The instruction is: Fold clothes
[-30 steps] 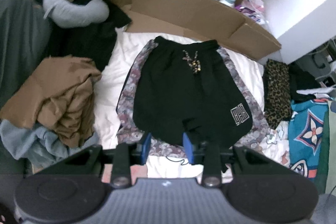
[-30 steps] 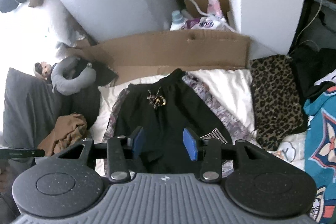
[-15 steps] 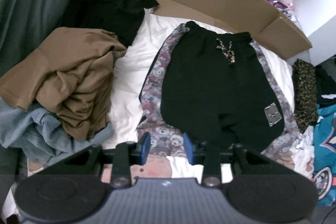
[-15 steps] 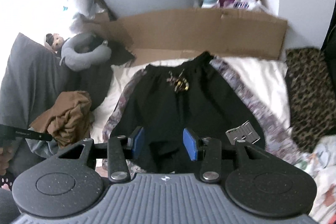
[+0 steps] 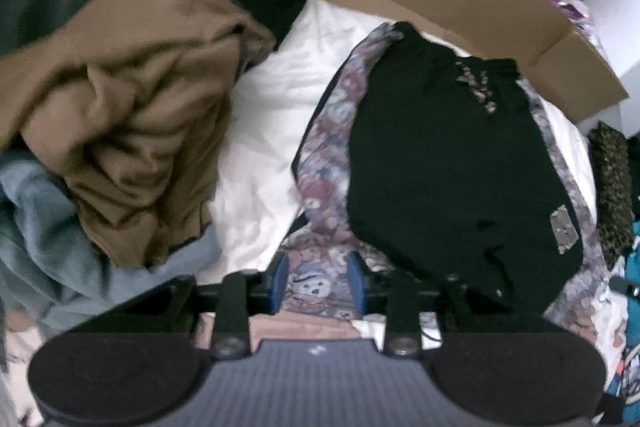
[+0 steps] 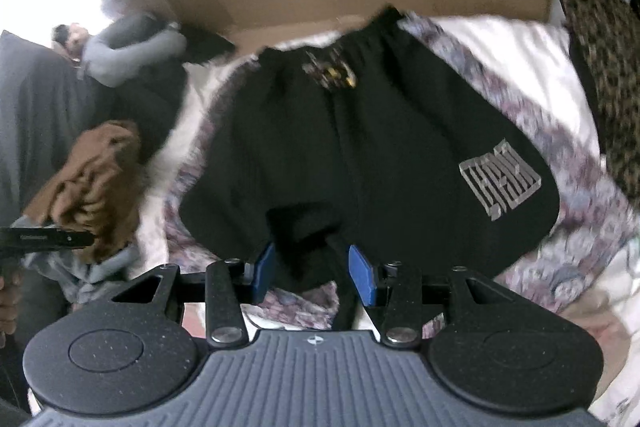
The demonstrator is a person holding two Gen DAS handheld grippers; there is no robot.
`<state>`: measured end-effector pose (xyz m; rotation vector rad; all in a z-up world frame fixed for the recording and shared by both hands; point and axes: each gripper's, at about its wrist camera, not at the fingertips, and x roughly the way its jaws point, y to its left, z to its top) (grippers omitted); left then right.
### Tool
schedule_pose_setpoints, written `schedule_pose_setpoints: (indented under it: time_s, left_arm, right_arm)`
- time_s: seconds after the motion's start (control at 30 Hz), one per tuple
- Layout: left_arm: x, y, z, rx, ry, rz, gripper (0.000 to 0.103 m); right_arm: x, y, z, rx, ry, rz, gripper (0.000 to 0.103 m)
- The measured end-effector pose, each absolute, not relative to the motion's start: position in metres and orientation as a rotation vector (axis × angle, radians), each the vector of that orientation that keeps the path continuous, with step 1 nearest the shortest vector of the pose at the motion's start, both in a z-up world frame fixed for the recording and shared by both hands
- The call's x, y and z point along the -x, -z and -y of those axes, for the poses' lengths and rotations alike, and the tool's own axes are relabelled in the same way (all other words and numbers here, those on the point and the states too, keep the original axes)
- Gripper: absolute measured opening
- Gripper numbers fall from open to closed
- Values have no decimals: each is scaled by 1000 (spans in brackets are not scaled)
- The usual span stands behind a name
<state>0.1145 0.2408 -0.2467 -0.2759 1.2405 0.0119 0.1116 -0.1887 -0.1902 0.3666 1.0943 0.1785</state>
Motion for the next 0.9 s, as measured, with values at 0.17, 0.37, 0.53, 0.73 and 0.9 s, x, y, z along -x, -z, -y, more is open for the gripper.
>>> schedule_pose_setpoints:
  time_s: [0.17,0.37,0.53,0.73,0.9]
  left_arm:
    - [-106,284,-248,336,-24,-1234,29]
    - [-100,331,-247,302,-40,-1256,29]
    - [-96,362,-243,292,-62,-1261,29]
    - [-87,377,-241,348,-104,-1233,25]
    - [-77,371,-237,358,-135,-1190,3]
  right_arm:
    - [-108,233,182,-386,-156,-1134,48]
    - [-106,279,173,-404,-135,-1182,48]
    - [-110,302,165,-400,-139,-1221,48]
    - [-115,329,154,-396,-143,-1269,48]
    - [-119,351,146,-392,-146,-1308,48]
